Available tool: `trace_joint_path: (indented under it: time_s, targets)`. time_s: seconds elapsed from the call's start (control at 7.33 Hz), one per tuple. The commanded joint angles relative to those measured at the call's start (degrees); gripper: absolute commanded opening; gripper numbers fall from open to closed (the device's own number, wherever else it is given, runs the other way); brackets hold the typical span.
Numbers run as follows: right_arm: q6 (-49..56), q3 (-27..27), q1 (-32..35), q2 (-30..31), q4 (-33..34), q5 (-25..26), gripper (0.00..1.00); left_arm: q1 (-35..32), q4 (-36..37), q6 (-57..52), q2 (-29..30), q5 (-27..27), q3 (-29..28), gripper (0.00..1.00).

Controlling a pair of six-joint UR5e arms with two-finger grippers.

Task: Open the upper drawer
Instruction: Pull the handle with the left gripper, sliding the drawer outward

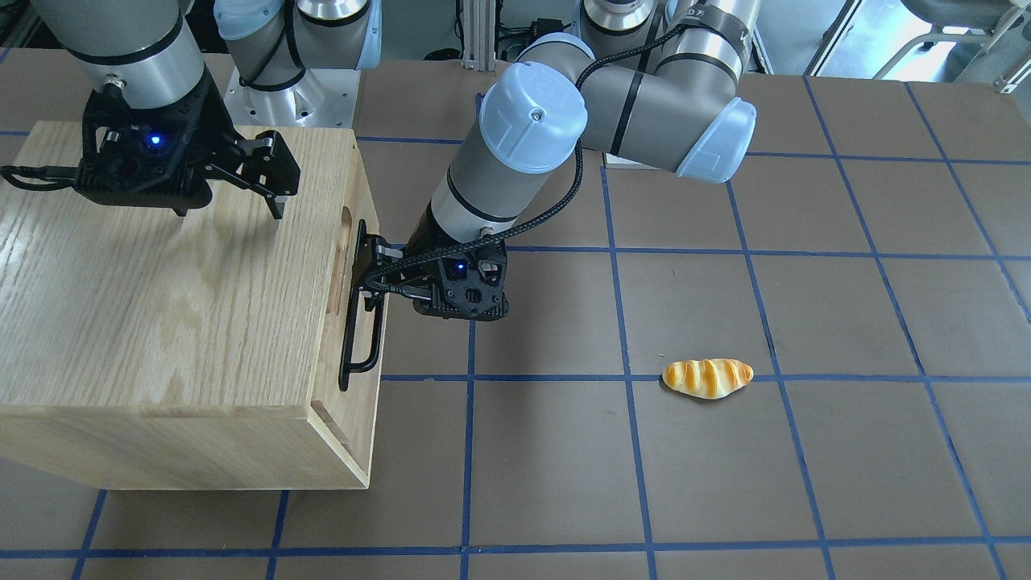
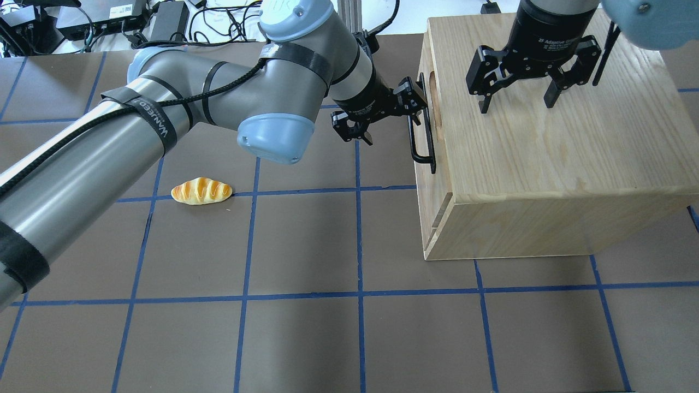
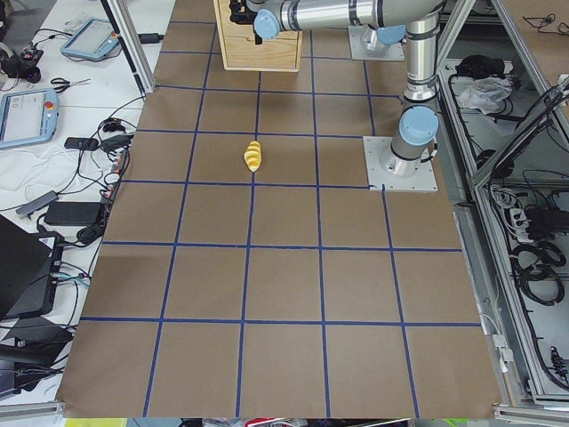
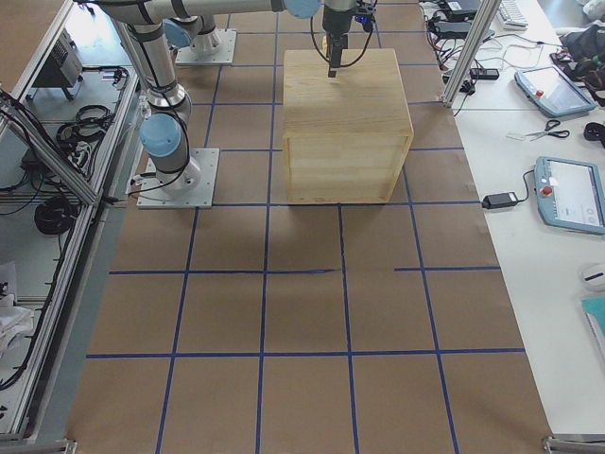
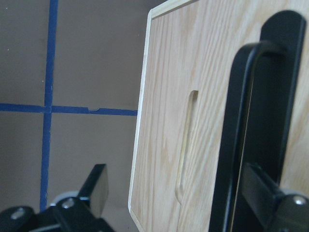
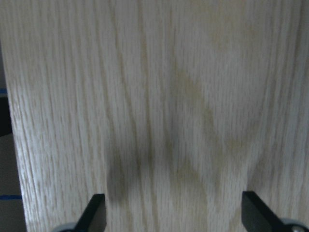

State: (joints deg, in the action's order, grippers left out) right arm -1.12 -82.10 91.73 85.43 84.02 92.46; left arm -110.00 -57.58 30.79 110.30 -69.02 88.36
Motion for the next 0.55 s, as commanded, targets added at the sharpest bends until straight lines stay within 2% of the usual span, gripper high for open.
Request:
trace_joint_path:
  time_s: [0.0, 0.41]
  targets:
    - [-0.02, 0.01, 0.03, 0.0, 0.0, 0.0, 1.0, 0.75, -0.25, -1.86, -0.43, -0.85, -0.04, 1.0]
    - [-0.02, -0.08, 0.03, 0.0, 0.0, 0.0, 1.0, 2.76, -0.95, -5.3, -0.78, -2.96, 0.41, 1.0]
